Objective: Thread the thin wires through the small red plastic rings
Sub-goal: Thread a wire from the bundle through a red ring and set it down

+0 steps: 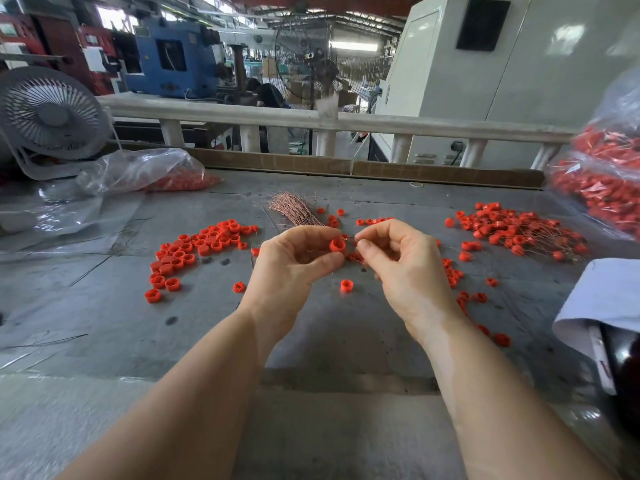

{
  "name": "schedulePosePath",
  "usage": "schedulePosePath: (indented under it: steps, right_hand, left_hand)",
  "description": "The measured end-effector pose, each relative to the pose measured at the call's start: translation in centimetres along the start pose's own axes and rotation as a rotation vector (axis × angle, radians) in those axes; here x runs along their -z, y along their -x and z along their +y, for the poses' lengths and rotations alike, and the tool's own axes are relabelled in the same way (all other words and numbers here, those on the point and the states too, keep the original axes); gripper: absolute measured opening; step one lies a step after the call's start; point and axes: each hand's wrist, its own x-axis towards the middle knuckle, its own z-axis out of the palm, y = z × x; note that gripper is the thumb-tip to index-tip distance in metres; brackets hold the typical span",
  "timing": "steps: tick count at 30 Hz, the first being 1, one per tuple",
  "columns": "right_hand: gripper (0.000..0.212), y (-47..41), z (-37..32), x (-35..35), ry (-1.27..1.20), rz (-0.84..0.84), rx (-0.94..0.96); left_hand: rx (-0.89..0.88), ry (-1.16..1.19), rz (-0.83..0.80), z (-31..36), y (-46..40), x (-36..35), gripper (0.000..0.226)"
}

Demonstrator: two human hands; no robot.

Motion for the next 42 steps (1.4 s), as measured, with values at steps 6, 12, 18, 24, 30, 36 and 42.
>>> schedulePosePath:
  steps: [6,12,18,24,30,36,42]
  right_hand:
    - [0.022,0.04,-0.03,0.13,0.002,0.007,-0.005]
    - [0.023,0.02,0.07,0.06,-0.036,-0.001,-0.005]
    - [0.023,0.07,-0.07,0.03,-0.053,-0.066,0.034]
    - [0.024,0.12,-0.08,-0.08,-0.100,-0.088,0.035]
    - [0.024,0.01,0.22,0.02,-0.020,-0.045,0.034]
    - [0.023,0.00,0.21,0.08,0.001,-0.042,0.030]
    - [0.024,0.09,-0.10,0.05,-0.043,-0.042,0.014]
  left_hand:
    - [-0.010,0.007,-0.013,0.11,0.03,0.00,0.024]
    - [-0.017,0.018,-0.007,0.01,0.07,0.05,0.027]
    - [-0.018,0.016,-0.005,-0.06,0.04,0.12,0.028]
    - [-0.008,0.029,-0.023,-0.14,0.05,0.14,0.027]
    - [-0.002,0.034,-0.038,-0.21,-0.06,0.19,0.028]
    - [0.008,0.049,-0.030,-0.20,-0.12,0.29,0.028]
    - [0.013,0.063,-0.024,-0.28,-0.18,0.22,0.029]
